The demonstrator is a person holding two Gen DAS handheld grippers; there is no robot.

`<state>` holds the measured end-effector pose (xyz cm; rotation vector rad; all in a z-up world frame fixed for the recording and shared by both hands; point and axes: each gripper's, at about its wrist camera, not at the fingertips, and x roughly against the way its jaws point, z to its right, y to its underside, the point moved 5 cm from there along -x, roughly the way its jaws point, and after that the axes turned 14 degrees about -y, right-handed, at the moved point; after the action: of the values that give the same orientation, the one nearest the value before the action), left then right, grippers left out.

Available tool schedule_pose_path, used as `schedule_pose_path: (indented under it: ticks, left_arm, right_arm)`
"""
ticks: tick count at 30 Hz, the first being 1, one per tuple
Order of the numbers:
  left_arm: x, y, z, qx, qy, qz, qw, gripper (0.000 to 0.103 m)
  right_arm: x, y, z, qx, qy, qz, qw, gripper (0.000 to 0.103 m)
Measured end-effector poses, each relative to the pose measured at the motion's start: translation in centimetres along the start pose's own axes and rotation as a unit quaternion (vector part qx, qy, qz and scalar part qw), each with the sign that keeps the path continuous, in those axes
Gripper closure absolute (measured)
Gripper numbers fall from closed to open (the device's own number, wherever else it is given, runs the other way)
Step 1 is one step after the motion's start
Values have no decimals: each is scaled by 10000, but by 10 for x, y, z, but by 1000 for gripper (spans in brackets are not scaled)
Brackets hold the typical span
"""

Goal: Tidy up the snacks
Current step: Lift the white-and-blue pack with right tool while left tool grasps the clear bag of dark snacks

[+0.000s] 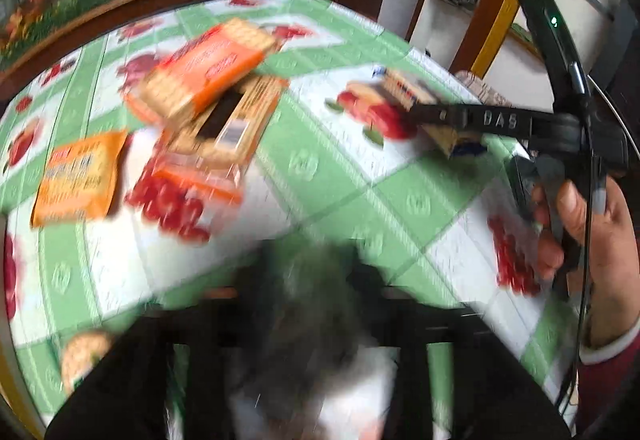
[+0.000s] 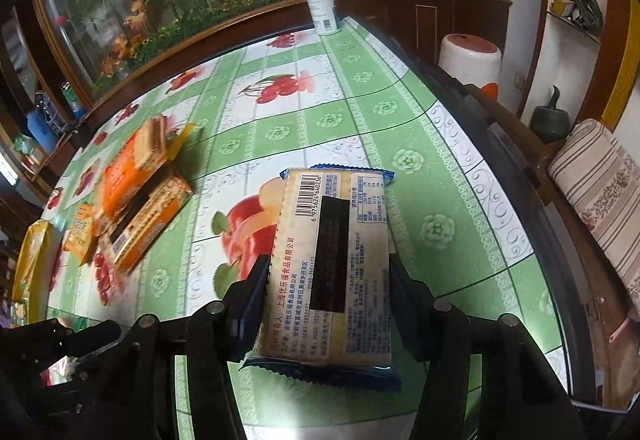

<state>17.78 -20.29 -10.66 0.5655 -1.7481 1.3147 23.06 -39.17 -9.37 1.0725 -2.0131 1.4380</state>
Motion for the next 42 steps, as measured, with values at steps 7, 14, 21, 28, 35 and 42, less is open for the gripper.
schedule_pose_path:
  ticks: [7, 14, 21, 28, 35, 42]
  left_arm:
    - [12, 16, 0, -866, -120, 199, 9960, 6]
    - [10, 31, 12, -1691, -28, -40, 9856, 4]
    - [13, 59, 17, -2099, 289, -563, 9757, 0]
    - [35, 77, 4, -2257, 335, -511, 9723, 0]
    - [43, 96, -12, -2372, 197, -684, 9688, 0]
    - [77, 99, -31, -2094, 410, -383, 9762, 0]
  right_arm:
    - [15, 3, -14, 101, -192, 120, 9997, 45]
    - [26, 1, -28, 233, -270, 164, 9992, 45]
    - [34, 4, -35, 318, -377, 198, 9986, 45]
    - [42, 10, -41, 373, -421, 228, 9982, 45]
    - [49, 14, -49, 443, -503, 253, 9974, 45]
    - [52, 19, -58, 541, -586, 254, 9965, 45]
